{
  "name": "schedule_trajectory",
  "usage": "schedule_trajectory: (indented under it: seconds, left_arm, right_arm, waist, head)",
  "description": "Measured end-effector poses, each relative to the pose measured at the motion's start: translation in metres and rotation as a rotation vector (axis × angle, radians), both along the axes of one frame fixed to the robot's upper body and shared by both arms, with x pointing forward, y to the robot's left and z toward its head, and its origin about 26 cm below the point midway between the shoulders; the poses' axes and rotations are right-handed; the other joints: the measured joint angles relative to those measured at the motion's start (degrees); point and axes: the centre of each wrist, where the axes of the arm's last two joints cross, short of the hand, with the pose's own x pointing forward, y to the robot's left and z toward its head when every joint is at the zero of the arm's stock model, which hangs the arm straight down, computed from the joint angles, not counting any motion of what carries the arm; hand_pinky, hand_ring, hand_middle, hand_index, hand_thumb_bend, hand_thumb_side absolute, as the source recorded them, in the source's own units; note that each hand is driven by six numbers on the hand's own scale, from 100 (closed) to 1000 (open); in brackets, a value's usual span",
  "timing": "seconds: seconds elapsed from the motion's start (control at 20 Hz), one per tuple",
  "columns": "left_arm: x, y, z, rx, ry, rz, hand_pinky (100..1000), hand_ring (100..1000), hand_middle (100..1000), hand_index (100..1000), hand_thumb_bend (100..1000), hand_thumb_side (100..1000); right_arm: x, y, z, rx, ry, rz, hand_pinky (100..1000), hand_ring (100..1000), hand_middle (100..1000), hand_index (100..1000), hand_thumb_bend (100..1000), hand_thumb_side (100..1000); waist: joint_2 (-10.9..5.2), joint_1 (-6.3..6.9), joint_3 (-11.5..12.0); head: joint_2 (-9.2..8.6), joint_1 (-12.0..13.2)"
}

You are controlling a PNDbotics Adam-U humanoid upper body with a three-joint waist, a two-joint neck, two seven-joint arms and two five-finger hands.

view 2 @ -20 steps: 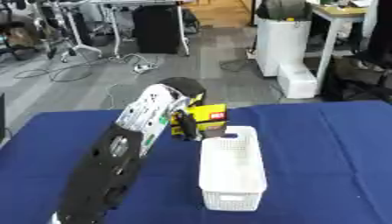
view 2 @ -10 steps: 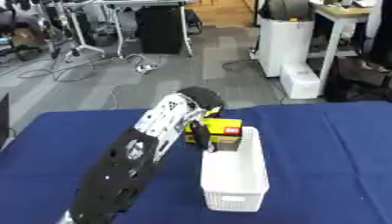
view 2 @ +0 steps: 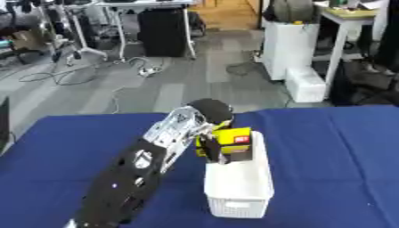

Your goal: Pick up objects on the table and place them in the box.

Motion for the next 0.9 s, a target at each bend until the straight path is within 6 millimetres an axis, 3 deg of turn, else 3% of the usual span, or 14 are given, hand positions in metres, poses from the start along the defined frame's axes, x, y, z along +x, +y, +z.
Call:
schedule_trajectory:
  seconds: [0.1, 0.4, 0.65, 0.9]
  left_arm:
    - [0.0005, 0.0007, -0.0033, -0.002, -0.014, -0.02, 369, 556, 609, 605, 524, 528]
    - [0.0004, -0.0012, -0.0066, -0.023, -0.053, -0.06, 559, 733, 736, 667, 566, 578]
    - [0.0005, -0.0012, -0.0068, -0.036, -0.072, -0.065, 693, 797, 790, 693, 583, 605]
    - [0.0003, -0.0012, -0.0064, -0.054, -0.097, -0.07, 727, 815, 809, 705, 601, 616]
  right_arm:
    - [0.0, 0.0, 0.0, 0.0, 0.0, 0.0, 260, 465, 544, 544, 100, 1000]
    - [0.0, 0.0001, 0.0, -0.003, 0.001, 0.002, 259, 465, 544, 544, 100, 1000]
    - [0.0, 0.0001, -0.0001, -0.007, -0.002, 0.005, 258, 465, 545, 544, 100, 1000]
    - [0.0, 0.0001, -0.0001, -0.007, -0.004, 0.005, 258, 465, 545, 544, 100, 1000]
  waist:
    - [0.01, 0.0, 0.0]
    - [0.01, 0.0, 0.0]
    - [0.01, 0.0, 0.0]
    - [0.01, 0.0, 0.1]
  head:
    - [0.0, 0.0]
    - [-0.01, 0.0]
    - [-0.01, 0.0]
    - [-0.01, 0.0]
